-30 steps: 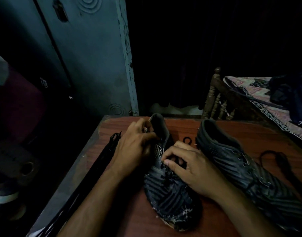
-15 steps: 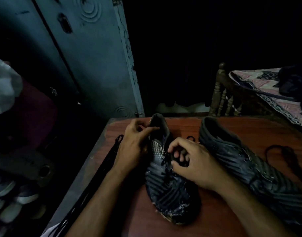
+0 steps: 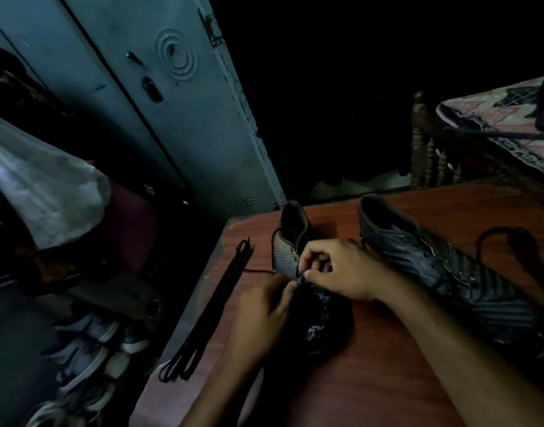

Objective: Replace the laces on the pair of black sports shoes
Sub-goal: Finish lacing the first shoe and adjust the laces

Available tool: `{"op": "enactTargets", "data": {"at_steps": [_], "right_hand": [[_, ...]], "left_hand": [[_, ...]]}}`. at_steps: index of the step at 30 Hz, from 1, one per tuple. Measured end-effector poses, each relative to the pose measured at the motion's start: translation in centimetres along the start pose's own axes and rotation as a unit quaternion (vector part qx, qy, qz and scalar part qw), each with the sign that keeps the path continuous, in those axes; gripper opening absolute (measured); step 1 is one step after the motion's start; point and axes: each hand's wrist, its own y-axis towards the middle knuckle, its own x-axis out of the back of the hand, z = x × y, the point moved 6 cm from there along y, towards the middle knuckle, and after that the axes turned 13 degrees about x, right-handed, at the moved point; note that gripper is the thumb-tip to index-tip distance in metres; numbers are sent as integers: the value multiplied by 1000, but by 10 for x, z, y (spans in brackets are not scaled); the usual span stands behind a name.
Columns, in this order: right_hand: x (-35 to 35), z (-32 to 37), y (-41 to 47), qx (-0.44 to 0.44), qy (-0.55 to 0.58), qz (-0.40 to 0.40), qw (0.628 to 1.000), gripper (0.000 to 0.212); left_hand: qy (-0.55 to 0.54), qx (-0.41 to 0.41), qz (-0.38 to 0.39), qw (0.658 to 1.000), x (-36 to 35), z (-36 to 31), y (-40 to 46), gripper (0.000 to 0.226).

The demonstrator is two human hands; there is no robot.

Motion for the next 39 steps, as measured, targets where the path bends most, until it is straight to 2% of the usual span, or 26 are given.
{"op": "enactTargets", "data": {"at_steps": [2, 4, 7, 10, 15, 18, 20, 23, 27, 30, 32, 34, 36, 39], "right_hand": [[-7, 7, -1, 8, 75, 27, 997, 6], [-10, 11, -3, 11, 133, 44, 990, 7], [-11, 16, -3, 22, 140, 66, 988, 12], [-11, 16, -4, 24, 138, 105, 984, 13], [-13, 14, -9, 16, 222, 137, 965, 15], [-11, 9, -8, 0, 247, 79, 966, 10], [-10, -1, -6, -25, 239, 28, 970, 8], [-12, -9, -5, -37, 214, 3, 976, 11], [-13, -9, -6, -30, 238, 9, 971, 19], [-13, -6, -2, -7, 194, 3, 981, 21], [-12, -4, -1, 2, 174, -14, 985, 19], [-11, -4, 0, 5, 173, -27, 985, 15], [-8, -2, -3, 1, 189, -39, 981, 14], [-1, 2, -3, 14, 231, -71, 970, 10]], "left_hand": [[-28, 60, 20, 998, 4, -7, -2, 44], [-108, 155, 43, 981, 7, -4, 1, 58], [-165, 237, 104, 952, 7, -8, 7, 54], [-188, 252, 166, 935, 11, -18, 11, 31], [-91, 228, 198, 949, 18, -33, 11, 16], [-136, 253, 197, 937, 26, -42, 7, 24], [-192, 277, 212, 917, 31, -43, 2, 26], [-269, 312, 205, 888, 40, -40, -8, 31], [-364, 293, 168, 868, 57, -34, -16, 33], [-427, 260, 133, 856, 72, -33, -23, 29], [-461, 228, 136, 847, 82, -41, -29, 24], [-457, 181, 143, 859, 94, -51, -32, 20], [-427, 130, 130, 885, 110, -57, -32, 21], [-390, 93, 111, 910, 125, -69, -31, 25]]}}
